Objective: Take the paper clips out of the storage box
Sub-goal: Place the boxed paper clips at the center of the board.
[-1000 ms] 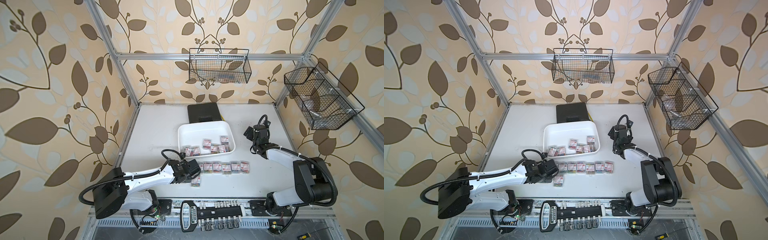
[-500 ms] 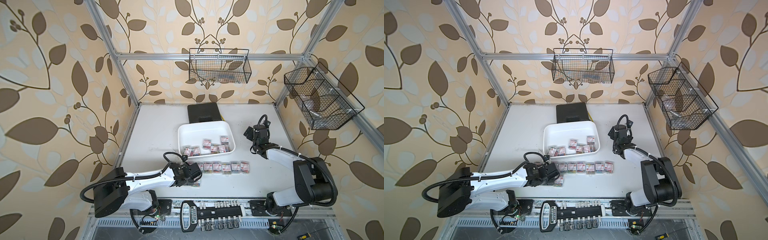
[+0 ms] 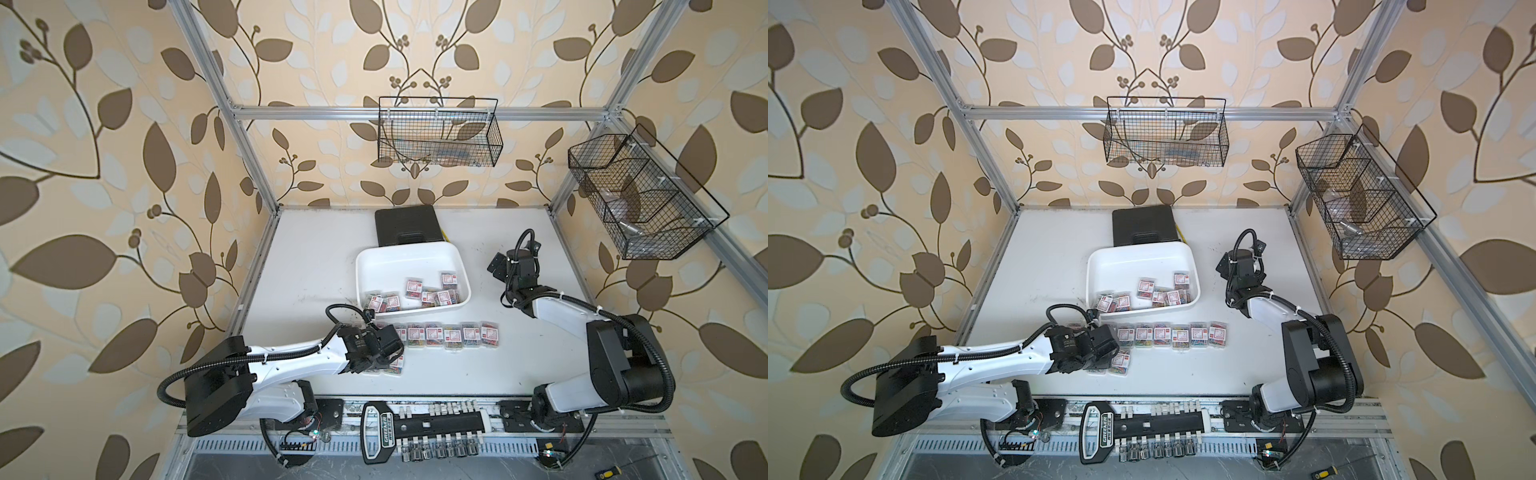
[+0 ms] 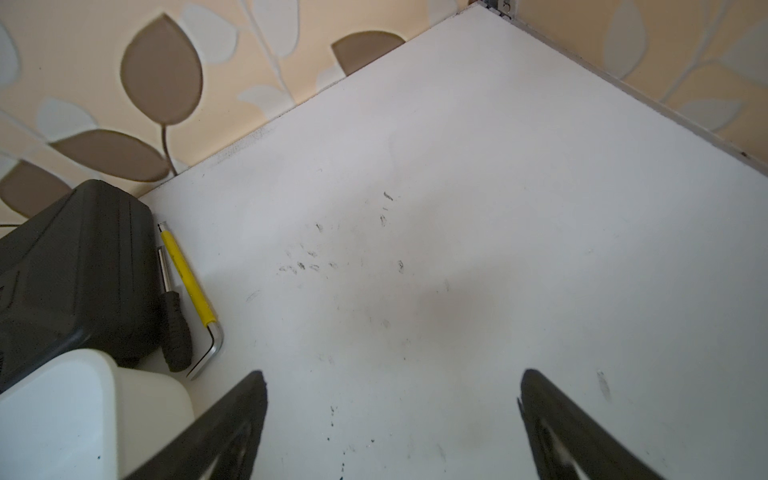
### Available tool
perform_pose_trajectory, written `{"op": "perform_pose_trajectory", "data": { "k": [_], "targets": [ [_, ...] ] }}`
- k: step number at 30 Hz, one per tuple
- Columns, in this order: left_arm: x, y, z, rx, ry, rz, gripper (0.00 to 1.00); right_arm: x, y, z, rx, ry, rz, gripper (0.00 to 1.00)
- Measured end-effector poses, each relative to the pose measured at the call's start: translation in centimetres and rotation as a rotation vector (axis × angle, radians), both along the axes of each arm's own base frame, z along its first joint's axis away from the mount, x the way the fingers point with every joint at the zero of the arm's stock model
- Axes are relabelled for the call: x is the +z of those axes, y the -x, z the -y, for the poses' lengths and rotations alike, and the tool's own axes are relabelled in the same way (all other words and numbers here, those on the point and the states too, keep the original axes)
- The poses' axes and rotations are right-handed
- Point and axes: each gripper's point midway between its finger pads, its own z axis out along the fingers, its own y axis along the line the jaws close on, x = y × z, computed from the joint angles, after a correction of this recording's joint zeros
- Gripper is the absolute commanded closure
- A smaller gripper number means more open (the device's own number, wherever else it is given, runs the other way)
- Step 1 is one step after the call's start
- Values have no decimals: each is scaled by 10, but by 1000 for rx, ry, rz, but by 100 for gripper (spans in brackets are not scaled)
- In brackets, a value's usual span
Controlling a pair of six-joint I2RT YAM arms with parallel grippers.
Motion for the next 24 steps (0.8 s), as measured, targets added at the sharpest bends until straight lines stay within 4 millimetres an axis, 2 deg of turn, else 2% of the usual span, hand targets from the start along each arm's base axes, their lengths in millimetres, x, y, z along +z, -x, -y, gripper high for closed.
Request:
{"op": "perform_pose_trajectory", "data": {
  "k": [7,15,24],
  "targets": [
    [5,2,-1,9,34,14,43,0,0,0,0,0,0,5],
    [6,3,-2,21,59,20,49,0,0,0,0,0,0,5],
    [14,2,5,0,99,42,45,0,0,0,0,0,-1,6]
  ]
}}
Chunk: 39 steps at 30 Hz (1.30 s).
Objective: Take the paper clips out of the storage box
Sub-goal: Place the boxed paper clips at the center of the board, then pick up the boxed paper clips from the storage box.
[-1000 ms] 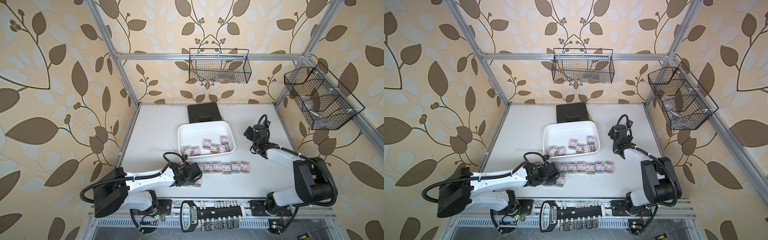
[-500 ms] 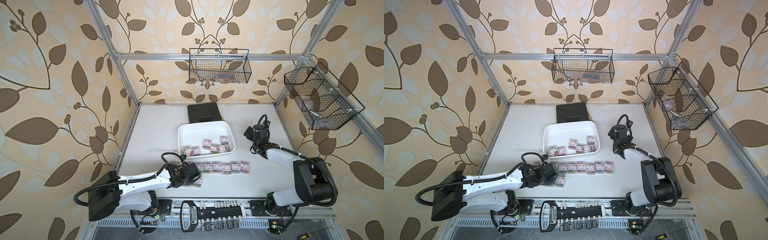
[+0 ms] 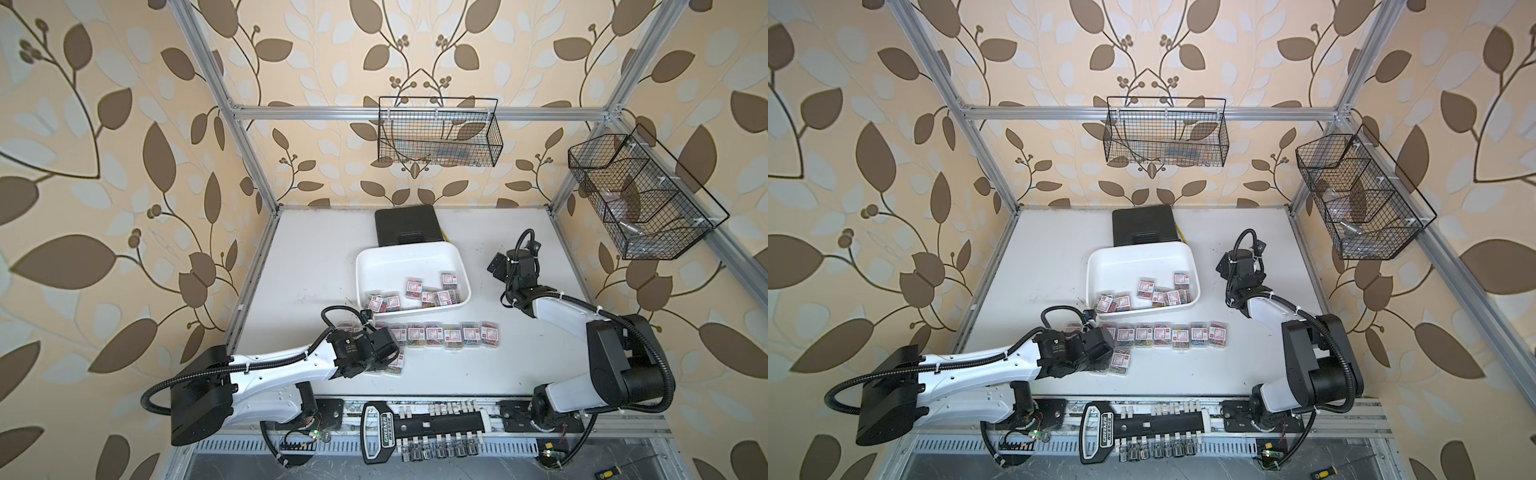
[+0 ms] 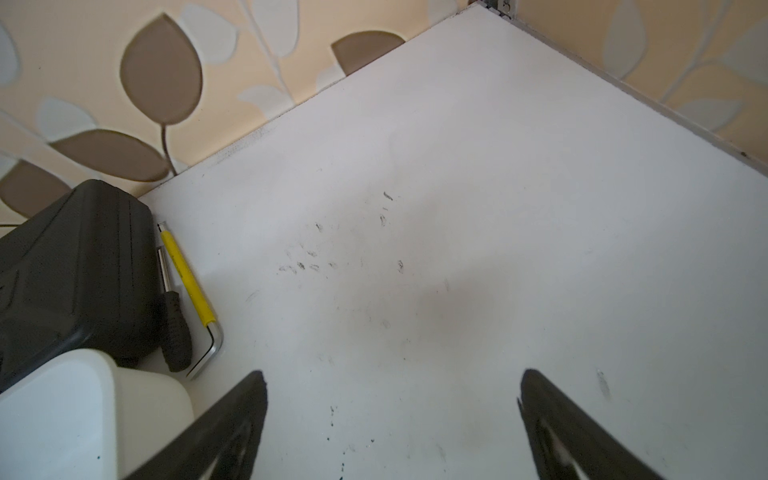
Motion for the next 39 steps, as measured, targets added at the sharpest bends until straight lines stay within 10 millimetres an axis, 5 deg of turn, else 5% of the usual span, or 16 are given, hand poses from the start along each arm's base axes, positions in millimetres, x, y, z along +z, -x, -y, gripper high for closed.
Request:
{"op": "perform_pose_trajectory", "data": {
  "k": [4,7,12,16,23,27,32,39],
  "targets": [
    [23,-7,3,-14,2,40,43,0,4,1,3,-8,-14,7],
    [64,-26,10,-13,9,145,27,16,12,-6,15,-21,7,5],
    [132,-67,9,43,-5,388,22,49,24,-66,148,-38,69,6],
    [154,-104,-14,150,-106,506,21,56,35,-111,241,-37,44,7],
    [137,-157,-90,342,-222,514,27,67,72,-192,417,-132,12,7],
    [100,-155,-129,410,-307,467,27,77,96,-234,529,-159,-16,8],
    [70,-150,-152,444,-373,425,27,67,87,-230,517,-120,-85,16],
    [73,-156,-156,468,-365,471,25,36,81,-218,515,2,-203,23]
  ]
}}
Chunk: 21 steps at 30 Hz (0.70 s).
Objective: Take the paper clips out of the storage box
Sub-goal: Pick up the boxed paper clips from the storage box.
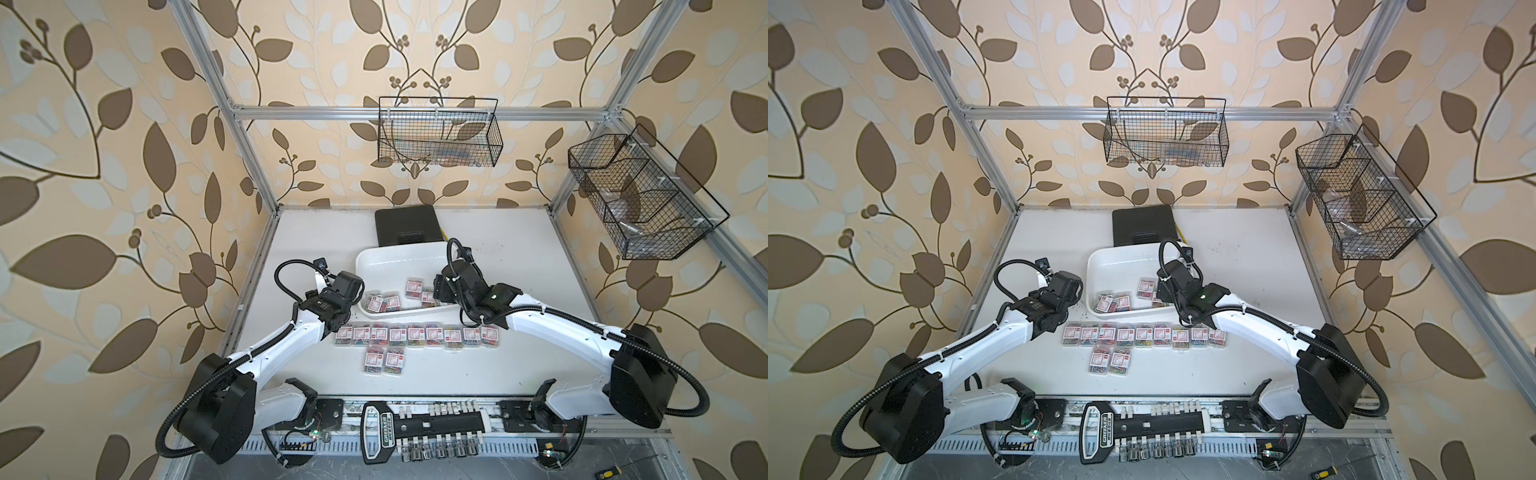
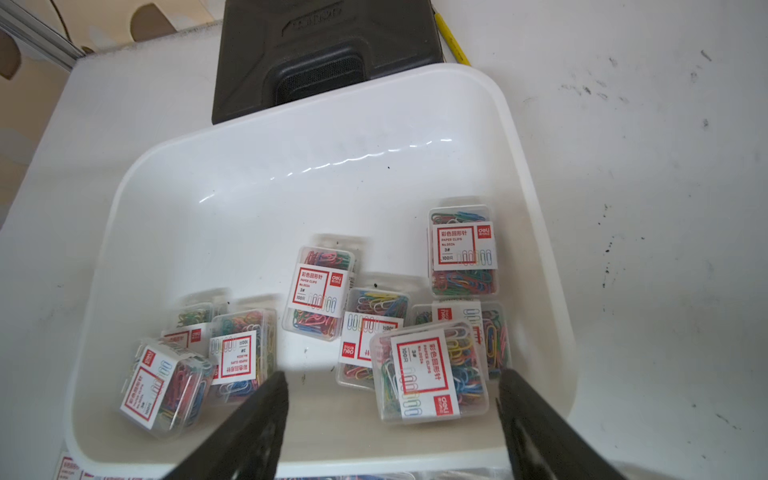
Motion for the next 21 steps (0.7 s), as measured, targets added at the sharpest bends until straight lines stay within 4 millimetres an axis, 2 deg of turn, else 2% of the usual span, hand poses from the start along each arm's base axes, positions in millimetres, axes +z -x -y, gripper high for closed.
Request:
{"op": "perform_pose_trajectory", "data": {
  "k": [5,10,16,19,21],
  "targets": [
    [2,7,-1,-29,20,48,21,-11,-4,-2,22,78,-23,25],
    [3,5,3,-45,43,73,20,-24,-9,1,24,135,-47,29],
    [-5,3,4,-48,33,46,21,-57,-24,24,-29,191,-139,32],
    [-7,4,4,-49,32,41,19,-66,-32,33,-51,205,-168,32],
    [-7,4,5,-51,35,41,19,-67,-40,31,-50,205,-176,31]
  ]
}}
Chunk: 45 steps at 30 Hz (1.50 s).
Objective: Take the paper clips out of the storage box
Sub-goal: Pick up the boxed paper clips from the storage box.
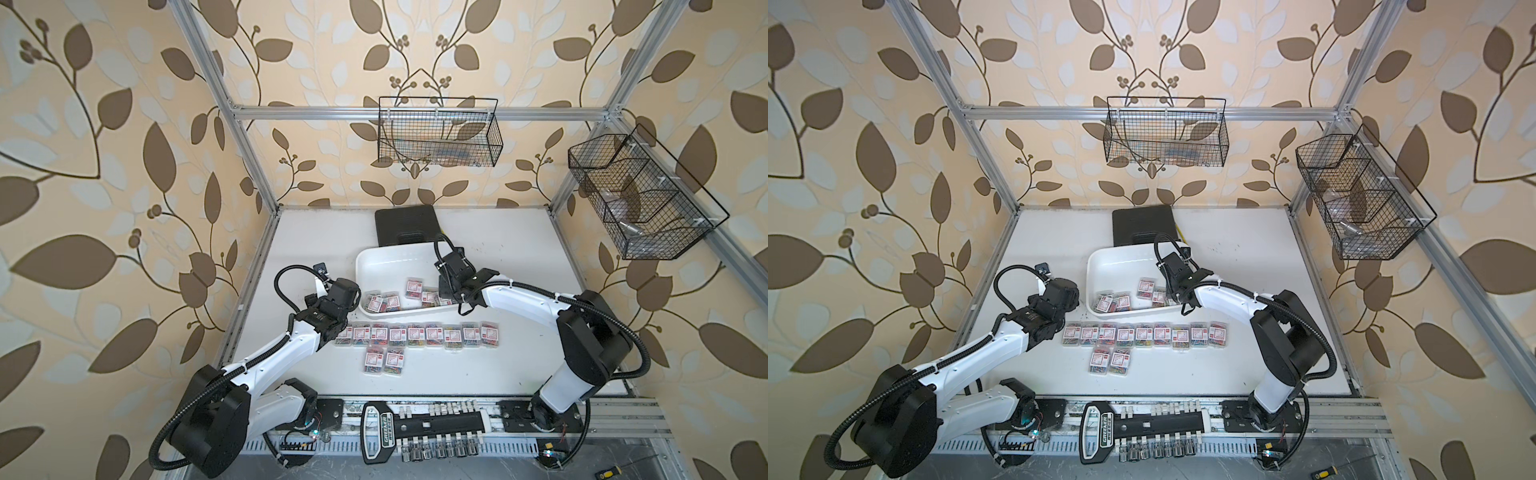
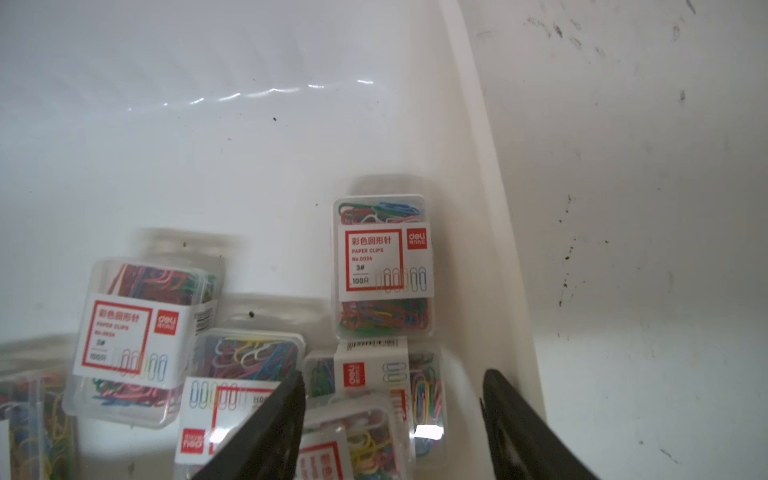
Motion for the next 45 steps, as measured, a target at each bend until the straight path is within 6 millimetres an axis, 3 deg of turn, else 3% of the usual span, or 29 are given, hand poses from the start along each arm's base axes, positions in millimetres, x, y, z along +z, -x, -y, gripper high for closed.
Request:
{"op": "perform_pose_trajectory", "data": {
  "k": [12,21,30,39,45],
  "targets": [
    [0,0,0,-1,1,0,18,-23,-39,0,-31,-33,-73,28],
    [0,0,0,-1,2,1,18,-43,-48,-3,-37,-10,-114,28],
    [0,0,0,-1,2,1,18,-50,-52,-3,-44,-1,-129,37],
    [0,0,0,-1,3,2,18,-27,-63,-3,-55,4,-90,43],
    [1,0,0,0,4,4,17,25,-59,1,-63,-7,-5,45]
  ]
}}
